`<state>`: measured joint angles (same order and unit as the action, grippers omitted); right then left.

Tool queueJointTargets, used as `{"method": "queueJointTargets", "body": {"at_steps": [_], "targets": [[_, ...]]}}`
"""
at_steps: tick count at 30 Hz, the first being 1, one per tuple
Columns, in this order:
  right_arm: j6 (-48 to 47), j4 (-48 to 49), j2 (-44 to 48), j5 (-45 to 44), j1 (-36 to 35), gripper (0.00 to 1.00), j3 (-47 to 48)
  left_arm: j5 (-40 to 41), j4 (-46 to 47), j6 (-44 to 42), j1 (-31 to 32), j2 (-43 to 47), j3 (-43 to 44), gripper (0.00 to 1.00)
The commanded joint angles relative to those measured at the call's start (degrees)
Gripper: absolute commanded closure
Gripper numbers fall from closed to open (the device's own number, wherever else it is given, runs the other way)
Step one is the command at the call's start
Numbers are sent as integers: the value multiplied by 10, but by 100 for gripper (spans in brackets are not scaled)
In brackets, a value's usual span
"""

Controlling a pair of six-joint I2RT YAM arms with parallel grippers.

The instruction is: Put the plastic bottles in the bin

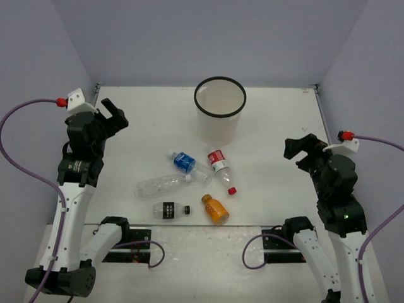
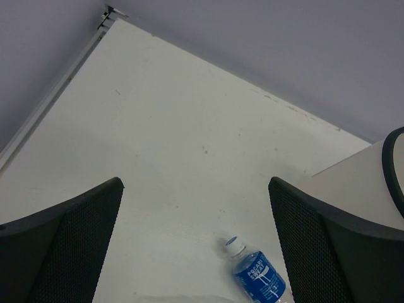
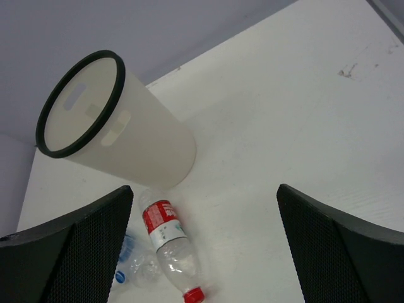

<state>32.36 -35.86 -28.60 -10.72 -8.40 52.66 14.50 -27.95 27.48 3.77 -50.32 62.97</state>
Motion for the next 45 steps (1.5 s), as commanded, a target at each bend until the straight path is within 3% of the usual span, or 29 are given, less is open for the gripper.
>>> {"method": "queueJointTargets", "body": {"at_steps": [1,3,6,13,20,24,30,36,39,40,43,45], "targets": [[-51,32,19,106,-1,1,-12,-22,7,6,-4,-6,-14,0],[-61,53,18,176,-2,1,-30,-23,15,13,-4,-11,-24,0],[-61,47,-25,209,-16,1,-37,-29,25,32,-4,-19,-45,0],[-74,72,-144,55,-211,1,-76,-35,33,53,-4,-70,-66,0],[-133,267,-342,89,-266,1,-130,-45,35,54,-4,-96,-72,0],[-174,285,-449,99,-304,1,-86,-49,40,54,-4,-93,-80,0],[-139,300,-549,92,-320,2,-60,-44,38,53,-4,-92,-82,0],[-135,306,-592,96,-322,18,-51,-41,30,58,-4,-86,-88,0],[-134,291,-586,96,-323,38,-48,-43,31,61,-4,-80,-94,0],[-127,284,-569,89,-324,54,-51,-44,31,61,-4,-77,-93,0],[-117,266,-508,64,-325,73,-66,-47,32,60,-4,-73,-92,0],[-125,242,-466,54,-326,79,-71,-48,32,59,-4,-73,-91,0]]}}
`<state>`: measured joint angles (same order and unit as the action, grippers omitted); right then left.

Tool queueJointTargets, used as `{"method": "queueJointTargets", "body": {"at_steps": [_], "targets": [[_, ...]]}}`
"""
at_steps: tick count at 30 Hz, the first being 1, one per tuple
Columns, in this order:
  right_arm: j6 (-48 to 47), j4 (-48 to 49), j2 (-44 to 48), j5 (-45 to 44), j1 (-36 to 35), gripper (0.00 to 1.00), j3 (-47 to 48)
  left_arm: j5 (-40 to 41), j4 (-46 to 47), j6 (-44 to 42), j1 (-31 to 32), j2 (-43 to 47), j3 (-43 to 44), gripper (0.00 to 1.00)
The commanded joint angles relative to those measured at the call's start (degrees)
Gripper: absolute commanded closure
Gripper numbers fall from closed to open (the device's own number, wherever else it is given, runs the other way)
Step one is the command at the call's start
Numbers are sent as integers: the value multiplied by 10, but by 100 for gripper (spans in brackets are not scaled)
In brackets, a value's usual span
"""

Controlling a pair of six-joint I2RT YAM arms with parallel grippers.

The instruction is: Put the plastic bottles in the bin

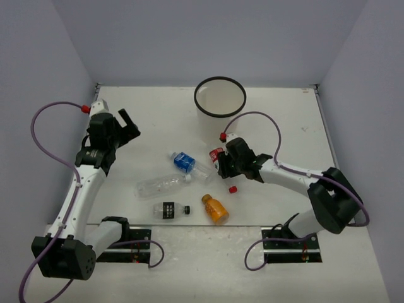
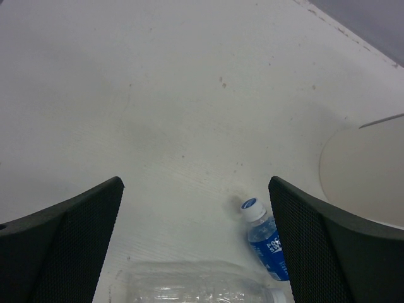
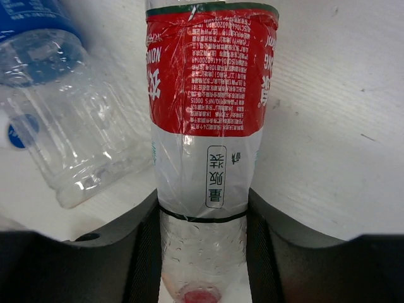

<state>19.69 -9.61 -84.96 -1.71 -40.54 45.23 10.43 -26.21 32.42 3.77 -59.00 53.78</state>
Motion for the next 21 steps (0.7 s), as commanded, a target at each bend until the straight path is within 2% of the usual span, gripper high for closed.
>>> {"method": "queueJointTargets", "body": {"at_steps": [1,6,8,11,13,16,18,21], "targets": [[-13,-33,133,-29,-4,80,3,-8,14,10,-4,12,2,0],[-103,-84,287,58,-10,81,52,-24,26,11,-5,7,-9,0],[-122,-93,324,49,-10,83,116,-1,19,24,-4,2,-8,0],[-152,-54,336,14,-9,81,174,22,14,26,-4,-2,-3,0],[-180,-17,300,-26,0,82,247,14,15,21,-4,-8,2,0],[-190,-15,195,-47,32,84,378,4,14,24,-4,-20,5,0],[-173,-15,104,-19,72,84,498,13,2,37,-4,-29,11,0],[-125,-11,6,60,134,82,587,-2,0,38,-3,-36,9,0]]}}
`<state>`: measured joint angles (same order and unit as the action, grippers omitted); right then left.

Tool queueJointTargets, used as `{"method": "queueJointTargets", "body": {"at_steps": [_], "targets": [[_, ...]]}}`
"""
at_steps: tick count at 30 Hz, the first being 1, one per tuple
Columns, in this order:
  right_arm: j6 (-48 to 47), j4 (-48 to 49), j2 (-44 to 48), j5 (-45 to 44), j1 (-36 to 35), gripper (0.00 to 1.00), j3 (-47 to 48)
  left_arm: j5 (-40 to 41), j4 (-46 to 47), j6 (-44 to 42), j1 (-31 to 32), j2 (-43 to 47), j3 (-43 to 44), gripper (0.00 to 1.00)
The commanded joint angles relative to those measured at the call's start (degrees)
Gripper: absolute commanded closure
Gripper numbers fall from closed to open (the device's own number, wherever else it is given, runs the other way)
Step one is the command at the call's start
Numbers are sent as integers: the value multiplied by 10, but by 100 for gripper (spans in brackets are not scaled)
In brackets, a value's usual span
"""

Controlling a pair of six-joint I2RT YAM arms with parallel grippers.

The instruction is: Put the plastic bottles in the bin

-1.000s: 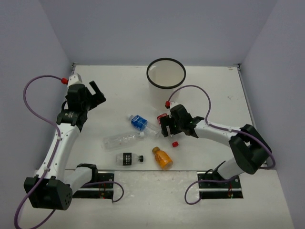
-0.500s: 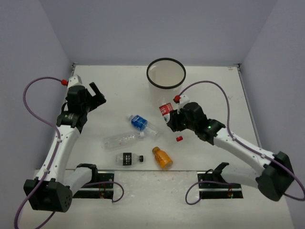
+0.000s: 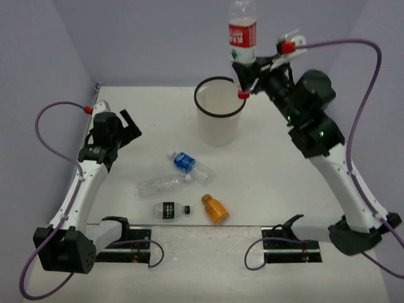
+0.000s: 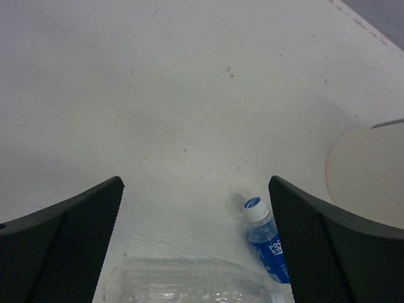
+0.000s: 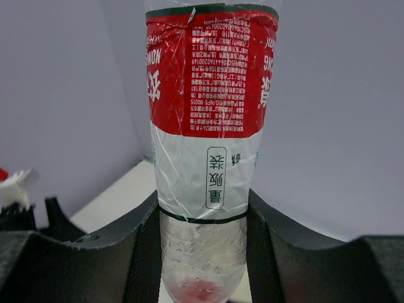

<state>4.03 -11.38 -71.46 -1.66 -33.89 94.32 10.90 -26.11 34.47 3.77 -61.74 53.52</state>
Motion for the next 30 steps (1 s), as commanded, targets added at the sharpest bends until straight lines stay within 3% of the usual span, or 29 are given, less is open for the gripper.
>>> {"method": "queueJointTargets", "body": {"at_steps": [1,8,12,16,19,21,28,30], "targets": [[37,12,-162,73,72,82,110,-21,0,19,-3,-10,10,0],[53,74,-253,83,76,73,86,-77,34,44,32,-32,-22,0],[62,119,-246,92,77,61,-19,-58,41,62,95,-68,-24,0],[61,141,-241,65,80,47,-56,-69,52,79,135,-101,-20,0],[61,134,-236,67,86,15,-58,-74,68,90,153,-118,-25,0],[56,128,-223,67,86,1,-58,-75,75,93,158,-130,-26,0],[54,88,-116,-8,86,1,-93,-86,89,113,194,-186,-19,0],[66,110,-42,-63,86,1,-167,-76,91,126,210,-206,-16,0]]}}
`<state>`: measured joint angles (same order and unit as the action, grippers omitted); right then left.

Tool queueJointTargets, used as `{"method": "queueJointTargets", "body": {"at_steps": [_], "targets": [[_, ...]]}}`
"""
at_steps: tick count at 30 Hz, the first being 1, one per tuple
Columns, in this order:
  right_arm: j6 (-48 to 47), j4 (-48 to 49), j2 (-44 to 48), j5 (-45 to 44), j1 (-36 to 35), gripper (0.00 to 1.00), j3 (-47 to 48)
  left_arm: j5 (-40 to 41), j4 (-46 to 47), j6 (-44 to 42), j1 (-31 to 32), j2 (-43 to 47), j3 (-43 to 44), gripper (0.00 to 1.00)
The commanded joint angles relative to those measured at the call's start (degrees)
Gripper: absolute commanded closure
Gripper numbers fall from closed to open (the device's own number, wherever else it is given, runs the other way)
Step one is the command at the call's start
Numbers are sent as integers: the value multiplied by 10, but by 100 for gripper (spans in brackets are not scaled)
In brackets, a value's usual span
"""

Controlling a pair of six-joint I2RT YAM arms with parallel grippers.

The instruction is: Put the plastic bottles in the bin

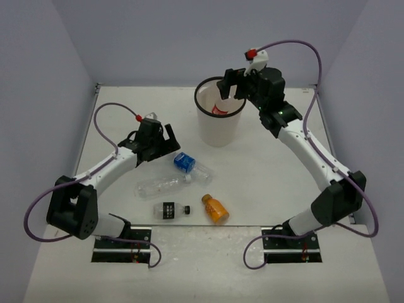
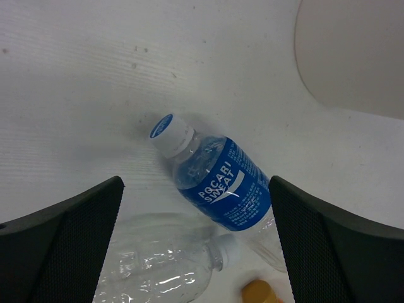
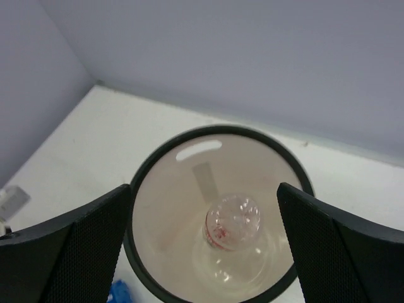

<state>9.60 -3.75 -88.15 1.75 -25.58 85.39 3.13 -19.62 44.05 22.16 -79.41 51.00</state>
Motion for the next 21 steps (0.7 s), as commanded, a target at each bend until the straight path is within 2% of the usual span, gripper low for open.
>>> {"method": "queueJointTargets", "body": {"at_steps": [1,7,10,14,18,21], "targets": [[12,31,164,-109,3,1,-100,3,27,37,31,-40,10,0],[77,-56,344,-209,3,1,-258,10,32,62,45,-104,21,0],[103,-78,425,-208,3,1,-324,14,38,71,50,-129,31,0],[116,-114,484,-211,3,1,-359,16,51,87,56,-161,41,2],[126,-167,519,-240,3,1,-365,25,64,106,62,-172,43,12],[132,-196,543,-252,3,1,-373,27,68,114,64,-174,44,28]]}}
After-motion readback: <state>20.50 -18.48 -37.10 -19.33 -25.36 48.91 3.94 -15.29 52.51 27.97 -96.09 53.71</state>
